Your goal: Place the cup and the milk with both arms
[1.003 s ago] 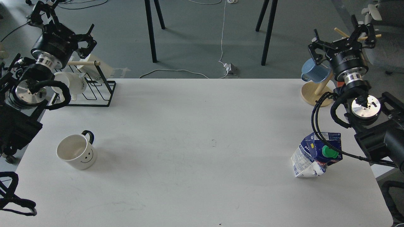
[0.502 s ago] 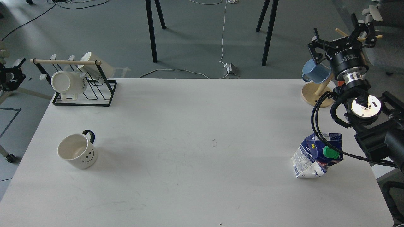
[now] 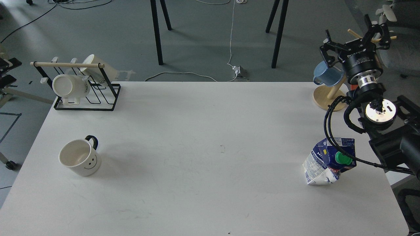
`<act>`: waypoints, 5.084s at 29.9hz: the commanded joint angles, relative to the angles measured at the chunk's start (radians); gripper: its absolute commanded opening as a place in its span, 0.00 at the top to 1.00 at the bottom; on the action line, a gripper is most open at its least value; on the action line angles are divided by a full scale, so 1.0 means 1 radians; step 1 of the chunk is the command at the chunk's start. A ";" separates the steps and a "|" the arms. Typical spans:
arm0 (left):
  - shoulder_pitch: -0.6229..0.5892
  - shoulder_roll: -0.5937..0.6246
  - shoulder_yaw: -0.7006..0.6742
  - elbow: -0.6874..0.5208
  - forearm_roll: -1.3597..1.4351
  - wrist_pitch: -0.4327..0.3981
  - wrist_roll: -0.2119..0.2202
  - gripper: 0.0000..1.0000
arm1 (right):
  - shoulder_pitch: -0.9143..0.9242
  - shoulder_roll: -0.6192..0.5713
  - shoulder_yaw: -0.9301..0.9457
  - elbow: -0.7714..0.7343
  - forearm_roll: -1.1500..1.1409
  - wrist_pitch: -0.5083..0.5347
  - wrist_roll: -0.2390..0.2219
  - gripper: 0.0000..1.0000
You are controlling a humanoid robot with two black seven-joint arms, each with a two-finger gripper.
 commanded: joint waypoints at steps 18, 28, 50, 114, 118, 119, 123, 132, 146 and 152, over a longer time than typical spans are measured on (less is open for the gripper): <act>0.124 0.017 0.319 -0.244 0.638 0.434 0.000 0.31 | 0.002 -0.013 -0.003 -0.001 -0.013 0.000 0.000 0.00; 0.126 -0.095 0.325 -0.090 0.704 0.488 0.000 0.46 | 0.011 -0.013 -0.001 -0.001 -0.013 0.000 0.000 0.00; 0.031 -0.124 0.322 -0.194 0.708 0.381 0.000 1.00 | 0.018 -0.030 0.000 -0.003 -0.013 0.000 0.000 0.00; -0.177 -0.597 -0.332 -0.267 -0.446 0.043 0.375 0.01 | -0.271 -0.369 0.081 0.366 -0.002 0.000 0.026 0.01; -0.172 -0.595 -0.410 -0.118 -0.719 0.039 0.374 0.01 | -0.502 -0.404 0.187 0.523 -0.002 0.000 0.034 0.00; -0.170 -0.594 -0.421 -0.077 -0.789 0.039 0.374 0.01 | -0.584 -0.420 0.222 0.566 -0.004 0.000 0.038 0.00; -0.175 -0.589 -0.430 0.063 -0.959 0.037 0.378 0.01 | -0.852 -0.429 0.347 0.669 -0.008 0.000 0.041 0.00; -0.169 -0.595 -0.424 0.098 -0.980 0.039 0.377 0.01 | -1.195 -0.409 0.361 0.709 -0.016 0.000 0.041 0.00; -0.177 -0.569 -0.415 0.097 -0.980 0.040 0.388 0.01 | -1.269 -0.069 0.358 0.713 -0.313 0.000 0.041 0.01; -0.177 -0.566 -0.415 0.097 -0.980 0.043 0.388 0.01 | -1.258 -0.001 0.331 0.707 -0.337 0.000 0.041 0.03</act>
